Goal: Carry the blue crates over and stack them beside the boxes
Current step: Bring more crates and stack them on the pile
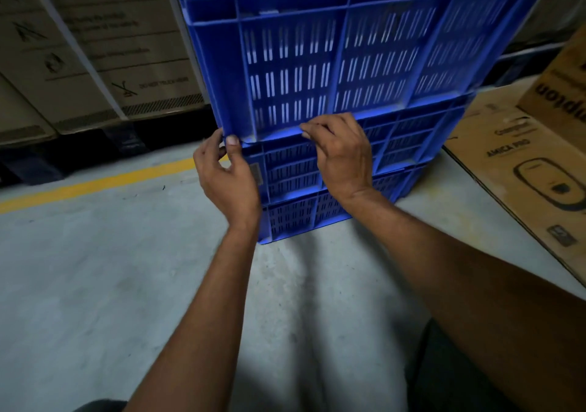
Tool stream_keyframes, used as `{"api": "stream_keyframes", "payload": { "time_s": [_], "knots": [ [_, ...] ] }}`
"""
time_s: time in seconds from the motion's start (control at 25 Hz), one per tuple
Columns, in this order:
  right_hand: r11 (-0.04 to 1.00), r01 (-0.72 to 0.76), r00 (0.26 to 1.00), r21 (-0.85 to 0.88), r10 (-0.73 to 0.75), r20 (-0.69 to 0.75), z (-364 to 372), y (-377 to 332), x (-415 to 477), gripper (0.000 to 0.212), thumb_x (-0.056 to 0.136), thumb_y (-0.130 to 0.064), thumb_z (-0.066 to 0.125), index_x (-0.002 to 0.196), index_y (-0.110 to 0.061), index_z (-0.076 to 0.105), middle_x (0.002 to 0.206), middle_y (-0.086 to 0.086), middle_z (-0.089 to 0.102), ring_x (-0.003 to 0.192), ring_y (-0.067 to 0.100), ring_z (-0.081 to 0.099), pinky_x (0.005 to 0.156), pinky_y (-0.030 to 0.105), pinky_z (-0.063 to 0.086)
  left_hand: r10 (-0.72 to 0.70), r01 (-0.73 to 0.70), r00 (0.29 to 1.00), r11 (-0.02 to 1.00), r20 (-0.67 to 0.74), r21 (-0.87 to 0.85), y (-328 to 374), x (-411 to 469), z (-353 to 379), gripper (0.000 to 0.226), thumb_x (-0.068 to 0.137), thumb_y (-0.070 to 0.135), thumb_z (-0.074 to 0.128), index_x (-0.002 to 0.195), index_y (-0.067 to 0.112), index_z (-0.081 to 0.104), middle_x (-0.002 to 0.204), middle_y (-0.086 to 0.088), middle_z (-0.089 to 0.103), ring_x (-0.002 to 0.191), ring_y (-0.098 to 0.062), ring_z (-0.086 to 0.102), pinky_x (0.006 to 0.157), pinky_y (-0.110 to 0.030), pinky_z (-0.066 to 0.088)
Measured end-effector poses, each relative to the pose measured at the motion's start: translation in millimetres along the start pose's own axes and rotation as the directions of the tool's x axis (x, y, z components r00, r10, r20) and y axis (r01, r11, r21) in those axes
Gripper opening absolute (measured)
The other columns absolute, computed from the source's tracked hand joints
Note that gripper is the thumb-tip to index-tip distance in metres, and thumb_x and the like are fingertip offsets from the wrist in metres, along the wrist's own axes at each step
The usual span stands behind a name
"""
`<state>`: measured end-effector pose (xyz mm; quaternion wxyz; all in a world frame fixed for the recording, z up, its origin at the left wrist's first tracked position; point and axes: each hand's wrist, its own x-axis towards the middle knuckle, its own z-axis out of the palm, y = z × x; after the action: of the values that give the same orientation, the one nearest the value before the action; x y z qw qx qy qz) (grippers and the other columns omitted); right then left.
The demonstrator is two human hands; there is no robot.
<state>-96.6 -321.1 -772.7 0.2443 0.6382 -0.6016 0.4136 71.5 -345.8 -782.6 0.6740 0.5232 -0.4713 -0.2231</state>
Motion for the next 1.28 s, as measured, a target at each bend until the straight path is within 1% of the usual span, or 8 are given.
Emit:
{"api": "stream_keyframes", "payload": {
  "time_s": [0.12,0.24,0.36,0.48,0.64,0.8,1.08,1.28],
  "knots": [
    [0.995,-0.087,0.996,0.043,0.088,-0.024,2,-7,-1,0.017,0.094,-0.029,0.067,0.096,-0.014,0.073,0.095,-0.002,0.067,0.091,0.018,0.055,0.076,0.027,0.047,0.041,-0.036,0.997,0.997,-0.069,0.072,6,-3,-3,0.026,0.099,0.032,0.061,0.117,0.014,0.067,0.118,-0.005,0.059,0.103,-0.017,0.061,0.083,-0.021,0.051],
    [0.937,-0.33,0.934,0.115,0.342,-0.099,-6,1,1,0.022,0.101,-0.032,0.055,0.097,-0.014,0.065,0.101,0.0,0.06,0.091,0.017,0.052,0.075,0.024,0.043,0.314,-0.302,0.949,0.934,-0.035,0.192,22,-25,3,0.02,0.097,0.025,0.066,0.104,0.006,0.064,0.106,-0.011,0.057,0.097,-0.027,0.056,0.086,-0.038,0.049],
    [0.764,-0.589,0.737,0.265,0.642,-0.211,-19,33,14,0.02,0.102,-0.031,0.053,0.111,-0.014,0.058,0.112,0.001,0.054,0.087,0.013,0.057,0.073,0.026,0.046,0.589,-0.701,0.683,0.695,0.431,0.161,40,-48,36,0.019,0.098,0.014,0.063,0.116,0.01,0.068,0.113,-0.007,0.066,0.102,-0.028,0.058,0.084,-0.04,0.047],
    [0.651,-0.732,0.609,0.201,0.757,-0.234,-24,86,19,0.03,0.101,-0.034,0.053,0.122,-0.013,0.057,0.125,0.002,0.053,0.096,0.018,0.06,0.083,0.032,0.05,0.614,-0.877,0.44,0.451,0.655,0.166,58,-59,88,0.041,0.093,0.008,0.06,0.134,0.011,0.059,0.132,-0.007,0.063,0.116,-0.028,0.057,0.087,-0.041,0.048],
    [0.815,-0.579,0.815,-0.035,0.577,-0.05,-37,128,-5,0.026,0.101,-0.018,0.051,0.126,-0.017,0.06,0.134,-0.003,0.054,0.113,0.021,0.056,0.092,0.04,0.052,0.51,-0.928,0.365,0.27,0.779,0.259,71,-55,122,0.056,0.081,0.006,0.072,0.135,0.009,0.057,0.118,-0.008,0.066,0.106,-0.03,0.058,0.079,-0.041,0.048],
    [0.911,-0.257,0.965,-0.322,0.26,-0.035,-48,161,-5,0.025,0.09,-0.012,0.071,0.114,-0.017,0.069,0.109,-0.002,0.066,0.093,0.019,0.058,0.07,0.034,0.052,0.452,-0.956,0.293,0.138,0.842,0.258,64,-45,123,0.062,0.079,0.001,0.076,0.137,0.01,0.055,0.112,-0.01,0.062,0.095,-0.029,0.053,0.076,-0.04,0.045],
    [0.889,-0.081,0.994,-0.451,0.036,-0.108,-38,178,-6,0.012,0.088,-0.005,0.072,0.096,-0.013,0.067,0.087,0.003,0.063,0.078,0.022,0.055,0.063,0.034,0.043,0.559,-0.973,0.228,0.104,0.797,0.205,51,-40,127,0.057,0.08,-0.002,0.078,0.133,0.008,0.06,0.103,-0.006,0.064,0.085,-0.026,0.05,0.065,-0.036,0.041],
    [0.87,0.031,0.999,-0.492,-0.044,-0.015,-56,209,-1,0.02,0.087,-0.009,0.072,0.106,-0.011,0.064,0.099,0.007,0.066,0.093,0.022,0.06,0.081,0.035,0.051,0.603,-0.975,0.223,0.129,0.766,0.182,47,-40,125,0.054,0.081,-0.006,0.07,0.133,0.006,0.061,0.104,-0.009,0.064,0.086,-0.027,0.053,0.065,-0.036,0.043]
  ]
}}
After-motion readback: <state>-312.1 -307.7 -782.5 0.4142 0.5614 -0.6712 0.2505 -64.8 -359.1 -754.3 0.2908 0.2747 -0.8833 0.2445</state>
